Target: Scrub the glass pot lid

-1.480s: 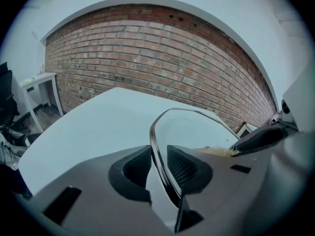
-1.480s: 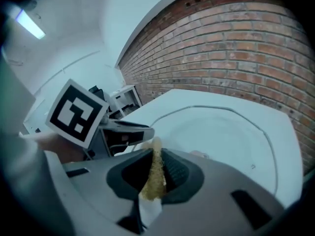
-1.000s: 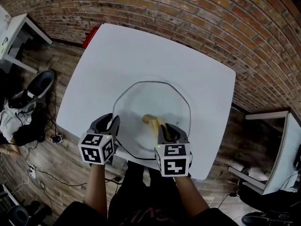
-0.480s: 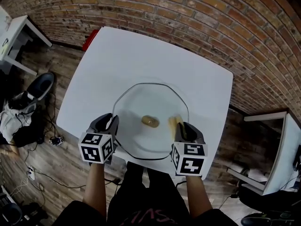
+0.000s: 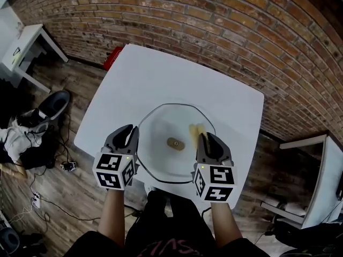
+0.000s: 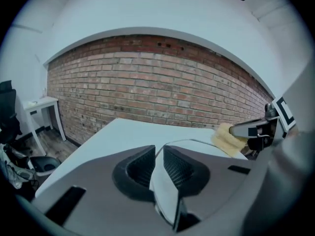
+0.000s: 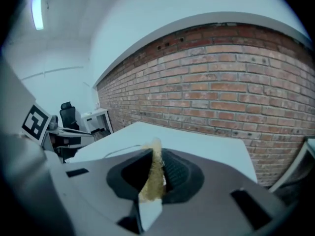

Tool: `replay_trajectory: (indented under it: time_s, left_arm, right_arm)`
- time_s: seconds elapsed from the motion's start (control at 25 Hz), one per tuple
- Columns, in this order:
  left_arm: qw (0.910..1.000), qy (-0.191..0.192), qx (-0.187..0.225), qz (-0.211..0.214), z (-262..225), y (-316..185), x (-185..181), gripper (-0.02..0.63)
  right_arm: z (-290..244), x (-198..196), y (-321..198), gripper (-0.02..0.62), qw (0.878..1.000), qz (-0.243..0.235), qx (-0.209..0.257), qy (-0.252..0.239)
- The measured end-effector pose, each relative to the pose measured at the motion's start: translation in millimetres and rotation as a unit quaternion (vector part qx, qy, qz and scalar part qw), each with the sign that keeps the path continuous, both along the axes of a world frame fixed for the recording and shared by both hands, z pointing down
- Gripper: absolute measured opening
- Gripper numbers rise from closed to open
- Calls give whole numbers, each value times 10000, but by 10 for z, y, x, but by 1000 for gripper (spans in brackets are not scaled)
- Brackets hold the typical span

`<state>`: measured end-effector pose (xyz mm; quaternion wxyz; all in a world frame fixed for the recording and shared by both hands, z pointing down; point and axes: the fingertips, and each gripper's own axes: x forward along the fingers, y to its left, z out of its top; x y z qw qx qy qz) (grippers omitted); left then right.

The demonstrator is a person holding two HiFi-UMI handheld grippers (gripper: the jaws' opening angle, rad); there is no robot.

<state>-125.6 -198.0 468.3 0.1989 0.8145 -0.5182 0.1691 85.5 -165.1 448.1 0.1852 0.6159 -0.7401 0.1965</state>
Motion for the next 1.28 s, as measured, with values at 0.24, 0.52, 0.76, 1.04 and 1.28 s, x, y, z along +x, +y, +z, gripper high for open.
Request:
replay_trajectory:
  time_s: [0.24,0.52,0.76,1.04,1.28]
  left_arm:
    - [9984,-6,540,164,-564,37,141,34]
    - [9921,-10,1255,70,-1256,63,173,18]
    - [9819,61,1888,165,-1879,181,306,12]
    - [9706,92,2397,180,-2379,258,284,12]
    - [9645,72,2635,174,-2637,297,248,12]
  right_arm:
    - [-575,-121,-35,57,9969,-74,761,-206]
    - [-1205,-142,39,57,9894,-69,1439,-206]
    - [-1789,-157,184,57,9779,-86,2081,-163]
    - [-2236,-177,279,57,9656,-48,2601,-66]
    - [-2444,-208,337,55,9593,-41,2824,-19]
